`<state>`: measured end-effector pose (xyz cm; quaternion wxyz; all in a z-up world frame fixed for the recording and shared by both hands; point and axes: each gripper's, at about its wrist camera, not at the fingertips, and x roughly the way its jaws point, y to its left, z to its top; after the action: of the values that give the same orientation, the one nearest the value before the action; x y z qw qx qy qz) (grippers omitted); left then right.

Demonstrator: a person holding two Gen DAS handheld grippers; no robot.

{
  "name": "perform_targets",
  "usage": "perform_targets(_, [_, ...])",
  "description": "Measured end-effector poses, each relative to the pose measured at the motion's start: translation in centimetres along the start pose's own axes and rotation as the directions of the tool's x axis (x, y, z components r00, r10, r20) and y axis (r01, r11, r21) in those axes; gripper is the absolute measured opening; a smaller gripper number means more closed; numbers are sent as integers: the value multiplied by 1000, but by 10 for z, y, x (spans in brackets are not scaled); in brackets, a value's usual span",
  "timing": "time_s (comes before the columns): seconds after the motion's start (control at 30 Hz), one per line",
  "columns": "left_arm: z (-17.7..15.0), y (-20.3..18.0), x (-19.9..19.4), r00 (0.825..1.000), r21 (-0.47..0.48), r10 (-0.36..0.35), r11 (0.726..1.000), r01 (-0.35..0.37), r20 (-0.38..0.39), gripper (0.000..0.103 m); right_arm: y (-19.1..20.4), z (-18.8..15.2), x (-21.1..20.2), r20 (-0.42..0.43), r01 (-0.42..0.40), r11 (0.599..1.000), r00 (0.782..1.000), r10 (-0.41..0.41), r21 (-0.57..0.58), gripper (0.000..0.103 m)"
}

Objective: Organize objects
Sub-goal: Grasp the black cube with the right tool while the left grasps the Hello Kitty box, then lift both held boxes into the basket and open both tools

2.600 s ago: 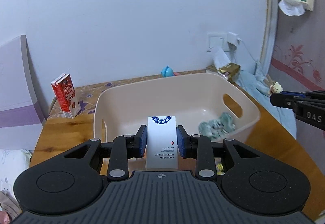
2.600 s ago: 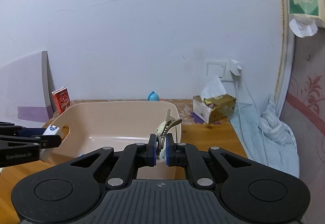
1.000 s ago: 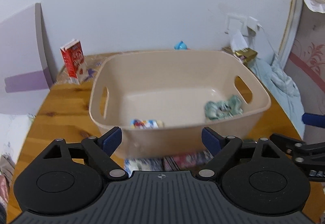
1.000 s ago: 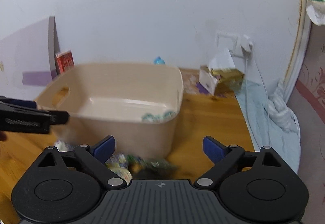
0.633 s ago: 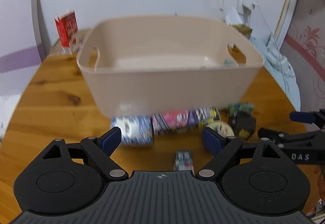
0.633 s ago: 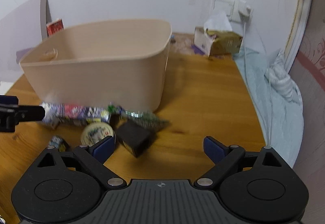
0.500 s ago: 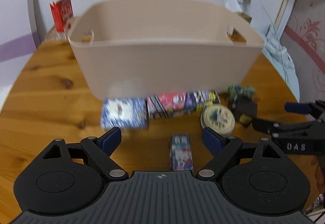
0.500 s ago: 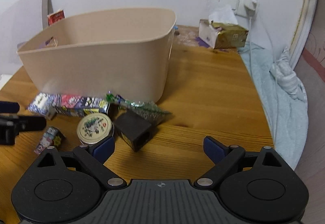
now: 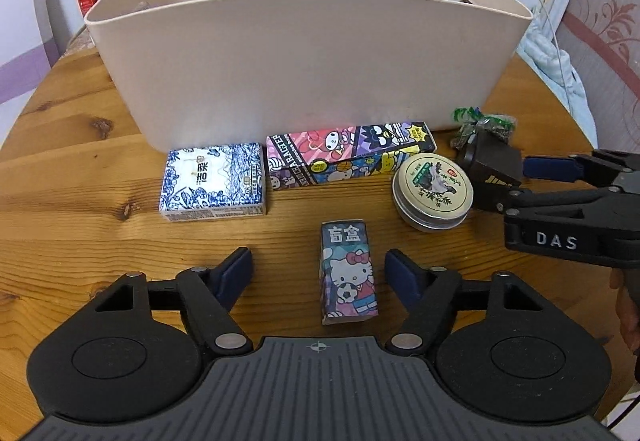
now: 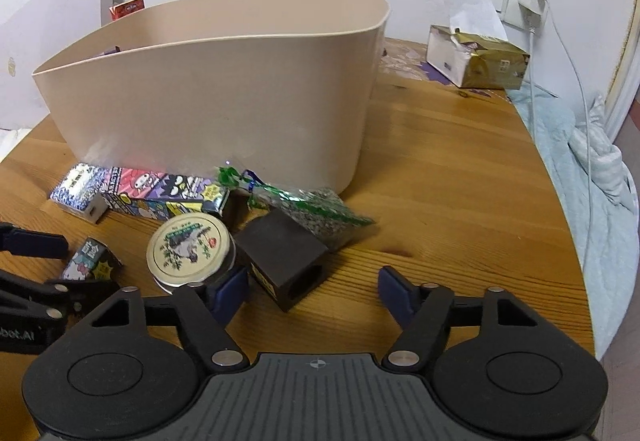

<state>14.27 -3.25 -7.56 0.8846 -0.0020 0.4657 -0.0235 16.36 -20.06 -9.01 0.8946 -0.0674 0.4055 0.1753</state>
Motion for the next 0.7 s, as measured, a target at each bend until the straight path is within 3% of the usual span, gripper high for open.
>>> perform_targets(0.03, [0, 0, 0, 1000, 8, 6, 1000, -6, 2, 68, 2, 0, 1, 4, 0, 1000, 1000, 0, -6, 62])
perform_targets(0.1, [1, -1, -1, 1000, 23, 13, 1000, -13, 7, 53, 5, 2, 3, 16, -9, 1000, 1000, 10, -20, 47])
perform_targets(0.13, [1, -1, -1, 1000, 30, 14, 999, -14, 8, 50, 6, 2, 3, 20, -15, 1000, 1000, 16, -23, 36])
perform_targets(0.17, [2, 0, -2, 1000, 35, 14, 999, -14, 7, 45, 7, 3, 3, 23, -17, 1000, 1000, 18, -24, 33])
perform_targets(0.33, [2, 5, -5, 1000, 23, 13, 1000, -13, 5, 23, 16, 1, -2, 11, -7, 1000, 1000, 7, -19, 30])
perform_targets(0.7, [-4, 14, -30, 999, -11, -33, 999, 33, 29, 23, 24, -7, -40, 49, -13, 1000, 999, 13, -5, 30])
